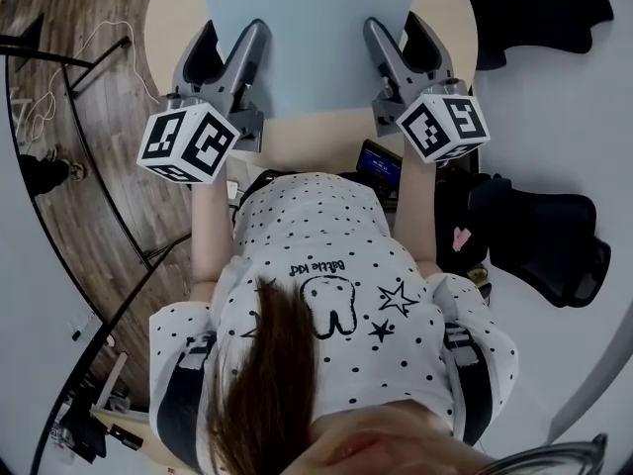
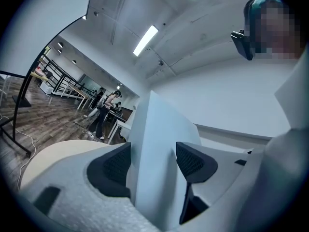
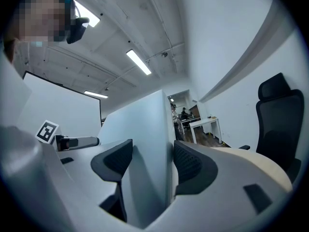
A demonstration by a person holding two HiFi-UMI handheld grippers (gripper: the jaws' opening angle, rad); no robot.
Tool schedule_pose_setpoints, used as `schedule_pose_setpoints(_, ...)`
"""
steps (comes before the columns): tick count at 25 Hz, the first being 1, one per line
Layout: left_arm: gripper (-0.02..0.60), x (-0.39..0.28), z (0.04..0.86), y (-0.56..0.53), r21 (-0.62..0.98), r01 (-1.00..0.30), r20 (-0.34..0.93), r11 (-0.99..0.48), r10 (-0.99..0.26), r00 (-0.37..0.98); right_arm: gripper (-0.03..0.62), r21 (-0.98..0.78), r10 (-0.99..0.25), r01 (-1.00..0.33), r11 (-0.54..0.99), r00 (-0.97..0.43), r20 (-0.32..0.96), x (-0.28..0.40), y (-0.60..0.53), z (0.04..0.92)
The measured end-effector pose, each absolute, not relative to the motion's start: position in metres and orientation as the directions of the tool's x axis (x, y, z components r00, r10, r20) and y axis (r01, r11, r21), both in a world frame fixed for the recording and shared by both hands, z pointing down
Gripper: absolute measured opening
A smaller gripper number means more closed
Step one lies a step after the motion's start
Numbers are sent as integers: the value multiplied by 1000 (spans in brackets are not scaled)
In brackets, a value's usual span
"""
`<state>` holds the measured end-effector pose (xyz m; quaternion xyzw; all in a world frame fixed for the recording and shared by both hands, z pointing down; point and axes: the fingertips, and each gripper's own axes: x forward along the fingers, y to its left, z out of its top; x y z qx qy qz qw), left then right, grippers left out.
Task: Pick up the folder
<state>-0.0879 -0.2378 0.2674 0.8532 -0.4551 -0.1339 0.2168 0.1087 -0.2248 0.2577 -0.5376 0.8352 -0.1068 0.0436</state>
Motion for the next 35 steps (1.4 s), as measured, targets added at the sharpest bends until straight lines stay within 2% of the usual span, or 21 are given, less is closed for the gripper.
schedule_pose_setpoints(35, 290, -100, 207, -220, 437, -728, -162, -528, -842, 514, 261, -184, -892, -873, 451, -444, -79, 100, -210, 203)
